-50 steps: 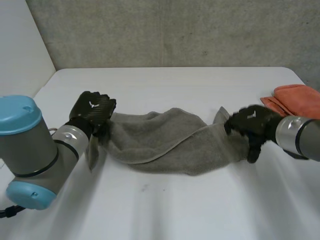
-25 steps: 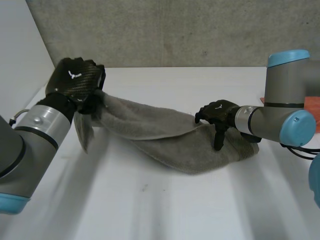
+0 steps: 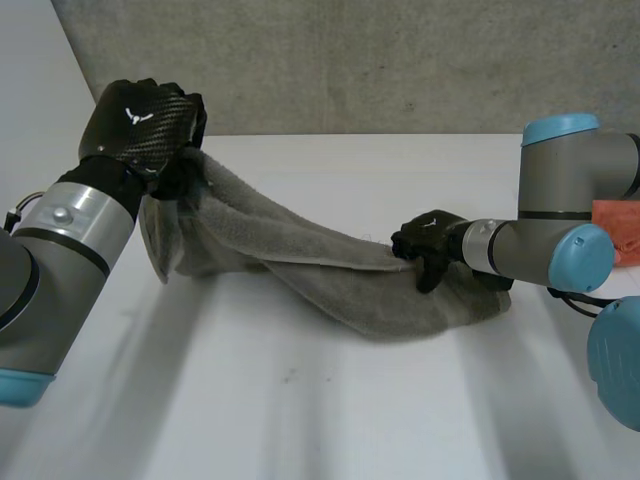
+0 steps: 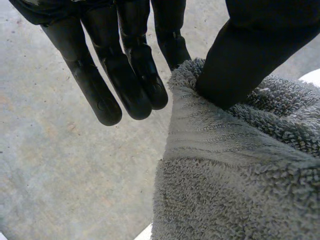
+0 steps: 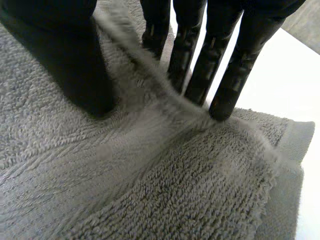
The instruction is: Fold the laundry.
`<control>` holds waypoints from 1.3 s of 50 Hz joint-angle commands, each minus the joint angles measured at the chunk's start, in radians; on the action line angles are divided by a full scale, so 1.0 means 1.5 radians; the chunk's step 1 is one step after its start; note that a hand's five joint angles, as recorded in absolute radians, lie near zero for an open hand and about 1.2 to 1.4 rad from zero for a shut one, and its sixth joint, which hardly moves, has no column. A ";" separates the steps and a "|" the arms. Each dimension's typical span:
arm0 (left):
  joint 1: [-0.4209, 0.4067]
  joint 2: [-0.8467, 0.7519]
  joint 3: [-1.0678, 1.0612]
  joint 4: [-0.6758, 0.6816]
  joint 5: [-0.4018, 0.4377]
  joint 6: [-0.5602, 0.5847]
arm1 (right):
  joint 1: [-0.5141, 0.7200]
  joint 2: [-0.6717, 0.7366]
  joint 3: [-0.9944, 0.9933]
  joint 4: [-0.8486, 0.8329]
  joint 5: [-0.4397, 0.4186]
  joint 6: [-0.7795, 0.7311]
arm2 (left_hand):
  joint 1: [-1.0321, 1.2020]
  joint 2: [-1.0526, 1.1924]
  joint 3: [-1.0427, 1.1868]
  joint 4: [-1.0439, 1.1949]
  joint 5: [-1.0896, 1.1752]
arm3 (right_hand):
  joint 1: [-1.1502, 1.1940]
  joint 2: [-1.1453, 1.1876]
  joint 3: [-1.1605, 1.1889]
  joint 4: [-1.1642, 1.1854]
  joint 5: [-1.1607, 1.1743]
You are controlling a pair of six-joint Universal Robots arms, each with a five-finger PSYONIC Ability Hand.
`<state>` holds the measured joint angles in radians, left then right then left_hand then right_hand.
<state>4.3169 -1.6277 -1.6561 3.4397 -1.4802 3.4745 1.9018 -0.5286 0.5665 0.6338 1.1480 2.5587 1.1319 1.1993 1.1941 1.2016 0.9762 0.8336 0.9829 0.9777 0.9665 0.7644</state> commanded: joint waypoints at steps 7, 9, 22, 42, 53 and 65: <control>0.009 -0.050 0.047 0.002 -0.005 -0.003 | -0.016 -0.116 0.025 0.110 -0.072 0.000 | 0.176 0.131 0.135 0.130 0.164 | 0.375 0.276 0.279 0.286 0.305; 0.010 -0.059 0.048 0.002 -0.006 -0.003 | -0.044 -0.165 0.057 0.114 -0.102 0.001 | 0.176 0.131 0.135 0.130 0.164 | 0.375 0.276 0.279 0.286 0.305; -0.001 -0.119 0.027 -0.010 -0.002 -0.003 | -0.129 -0.436 0.474 0.130 -0.107 -0.213 | 0.176 0.131 0.135 0.130 0.164 | 0.375 0.276 0.279 0.286 0.305; 0.022 -0.404 0.222 -0.034 0.007 0.004 | -0.020 -0.355 0.562 -0.316 0.128 0.036 | -0.431 -0.476 -0.472 -0.477 -0.444 | 0.375 0.276 0.279 0.286 0.305; 0.050 -0.246 0.093 -0.097 0.004 -0.015 | -0.015 -0.340 0.587 -0.388 0.137 0.091 | -0.610 -0.655 -0.652 -0.657 -0.623 | 0.375 0.276 0.279 0.286 0.305; 0.057 -0.054 -0.149 -0.095 -0.004 -0.039 | -0.015 -0.339 0.596 -0.386 0.137 0.088 | -0.475 -0.520 -0.517 -0.522 -0.488 | 0.375 0.276 0.279 0.286 0.305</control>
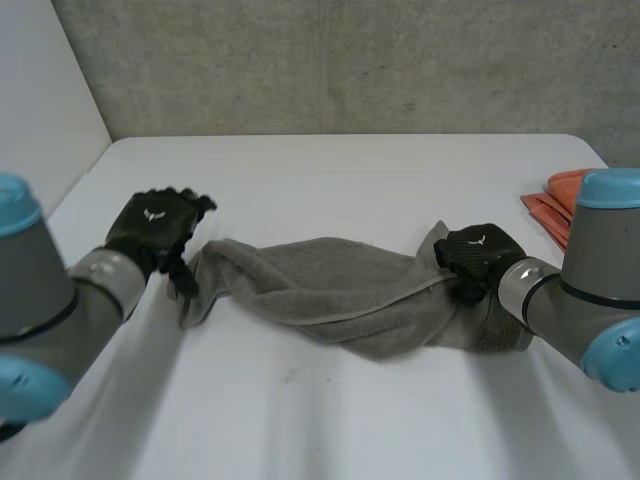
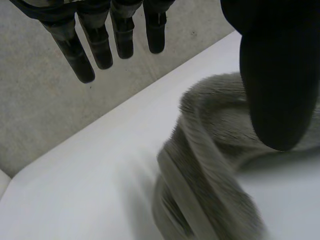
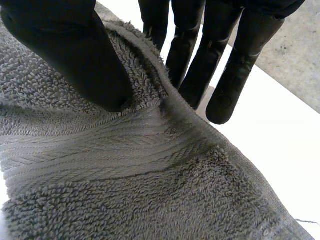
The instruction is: Fold the laundry.
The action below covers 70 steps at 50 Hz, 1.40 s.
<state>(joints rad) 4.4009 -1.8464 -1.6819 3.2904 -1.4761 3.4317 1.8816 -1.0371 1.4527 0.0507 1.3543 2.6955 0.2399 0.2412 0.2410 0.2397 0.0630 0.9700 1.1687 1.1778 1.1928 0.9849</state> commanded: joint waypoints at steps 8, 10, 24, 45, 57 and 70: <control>0.009 0.038 -0.139 0.026 -0.007 -0.059 | -0.005 -0.002 0.012 0.004 -0.001 -0.004 | 0.194 0.193 0.193 0.194 0.195 | 0.284 0.152 0.146 0.136 0.158; 0.013 0.010 -0.123 0.033 -0.007 -0.075 | -0.005 -0.003 0.014 0.004 -0.001 -0.005 | 0.188 0.187 0.187 0.188 0.190 | 0.284 0.152 0.146 0.136 0.158; 0.015 -0.140 0.011 0.038 -0.006 -0.101 | -0.006 -0.005 0.034 0.004 -0.004 -0.005 | 0.182 0.181 0.181 0.182 0.184 | 0.284 0.152 0.146 0.136 0.158; 0.015 -0.268 0.164 0.063 -0.005 -0.020 | -0.005 -0.001 0.035 0.001 -0.003 -0.011 | 0.370 0.369 0.369 0.370 0.371 | 0.284 0.152 0.146 0.136 0.158; 0.005 -0.265 0.157 0.101 0.000 0.039 | -0.006 0.003 0.017 0.006 0.001 -0.044 | 0.667 0.666 0.666 0.667 0.669 | 0.284 0.152 0.146 0.136 0.158; 0.009 -0.155 0.124 0.079 0.000 0.115 | -0.008 -0.070 -0.047 0.131 0.002 -0.119 | 0.771 0.770 0.770 0.771 0.773 | 0.284 0.152 0.146 0.136 0.158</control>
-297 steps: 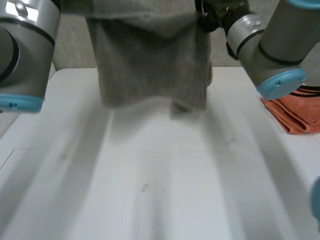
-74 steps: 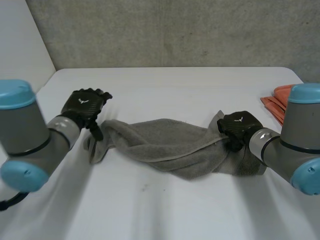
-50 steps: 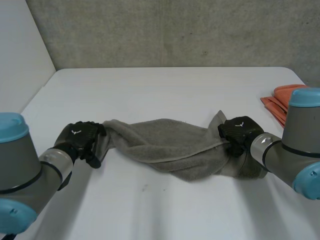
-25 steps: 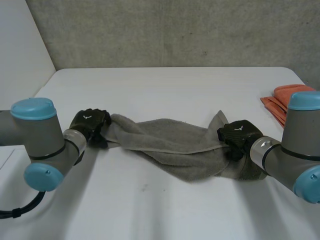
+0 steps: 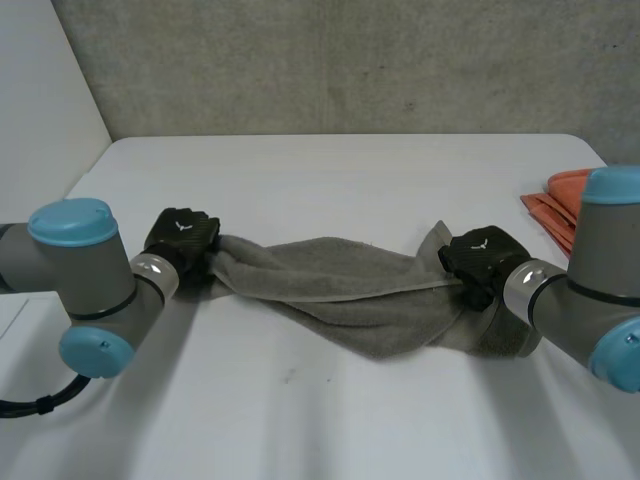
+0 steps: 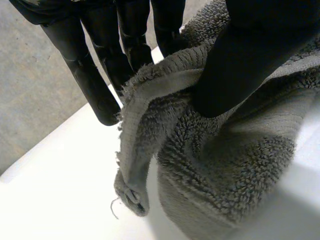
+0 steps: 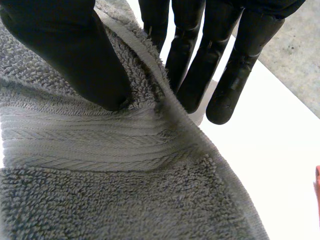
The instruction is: Fold the laundry.
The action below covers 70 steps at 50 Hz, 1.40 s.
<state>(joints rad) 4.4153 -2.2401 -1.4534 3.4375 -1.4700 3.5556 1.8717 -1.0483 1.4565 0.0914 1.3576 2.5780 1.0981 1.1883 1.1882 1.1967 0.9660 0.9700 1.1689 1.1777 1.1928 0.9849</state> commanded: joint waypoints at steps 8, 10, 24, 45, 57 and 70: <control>-0.013 0.353 -0.088 -0.078 -0.001 0.029 | -0.001 -0.224 -0.111 0.160 -0.003 -0.048 | 0.199 0.139 0.139 0.133 0.170 | 0.284 0.152 0.146 0.136 0.158; -0.018 0.412 -0.090 -0.115 0.005 0.028 | -0.001 -0.254 -0.123 0.177 -0.006 -0.057 | 0.199 0.139 0.139 0.133 0.170 | 0.284 0.152 0.146 0.136 0.158; 0.029 0.458 -0.037 -0.379 0.088 0.035 | 0.003 -0.287 -0.163 0.367 0.000 -0.224 | 0.199 0.139 0.139 0.133 0.170 | 0.284 0.152 0.146 0.136 0.158; 0.028 0.063 0.348 -0.170 0.071 0.023 | 0.036 0.073 -0.493 0.071 0.073 -0.074 | 0.199 0.139 0.139 0.133 0.170 | 0.284 0.152 0.146 0.136 0.158; 0.010 0.137 0.353 0.107 0.013 0.022 | 0.069 0.041 -0.572 -0.121 0.093 -0.016 | 0.199 0.139 0.139 0.133 0.170 | 0.284 0.152 0.146 0.136 0.158; 0.023 0.151 0.009 0.113 0.017 0.020 | 0.062 -0.067 -0.109 -0.094 0.030 -0.030 | 0.199 0.139 0.139 0.133 0.170 | 0.284 0.152 0.146 0.136 0.158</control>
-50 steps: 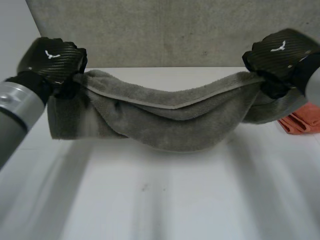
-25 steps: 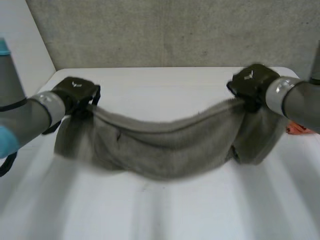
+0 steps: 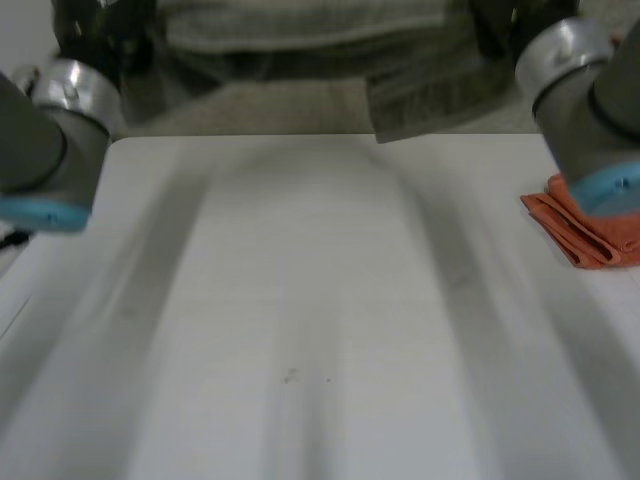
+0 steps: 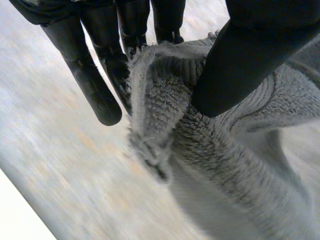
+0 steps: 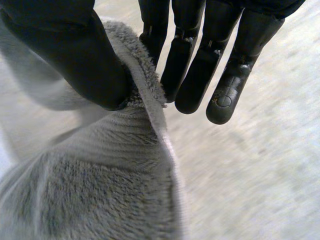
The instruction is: Fold the laundry.
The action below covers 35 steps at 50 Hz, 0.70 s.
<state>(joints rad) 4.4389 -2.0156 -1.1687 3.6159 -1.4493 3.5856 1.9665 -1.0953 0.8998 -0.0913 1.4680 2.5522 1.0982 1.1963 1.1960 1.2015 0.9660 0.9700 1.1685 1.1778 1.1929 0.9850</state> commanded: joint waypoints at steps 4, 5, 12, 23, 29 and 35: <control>0.008 -0.010 -0.280 -0.006 0.006 0.003 | 0.005 -0.041 0.410 0.030 -0.068 -0.024 | 0.199 0.133 0.134 0.130 0.170 | 0.284 0.152 0.146 0.136 0.158; 0.007 -0.014 -0.310 -0.006 0.006 0.006 | 0.006 -0.040 0.433 0.028 -0.071 -0.025 | 0.199 0.133 0.134 0.130 0.170 | 0.284 0.152 0.146 0.136 0.158; -0.004 -0.050 -0.364 -0.015 0.002 0.009 | 0.002 -0.020 0.517 -0.024 -0.075 -0.026 | 0.078 0.012 0.013 0.009 0.050 | 0.284 0.152 0.146 0.136 0.158; -0.001 0.066 -0.401 -0.088 0.002 -0.002 | -0.004 -0.081 0.542 -0.030 -0.081 -0.006 | -0.337 -0.403 -0.402 -0.406 -0.365 | 0.284 0.152 0.146 0.136 0.158; 0.007 0.066 -0.414 -0.105 0.004 0.000 | -0.006 -0.086 0.562 -0.032 -0.086 -0.002 | -0.339 -0.405 -0.404 -0.408 -0.368 | 0.284 0.152 0.146 0.136 0.158; 0.036 0.057 -0.415 -0.106 0.005 0.000 | -0.024 -0.087 0.562 -0.032 -0.086 -0.002 | -0.329 -0.395 -0.395 -0.398 -0.358 | 0.284 0.152 0.146 0.136 0.158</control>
<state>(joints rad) 4.4577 -1.9128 -1.7890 3.4572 -1.4436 3.5845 1.9523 -1.2270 1.7410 -0.1394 1.3398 2.5501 0.5602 0.5487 0.5550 0.5423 0.3623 0.9732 1.1689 1.1852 1.1930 0.9851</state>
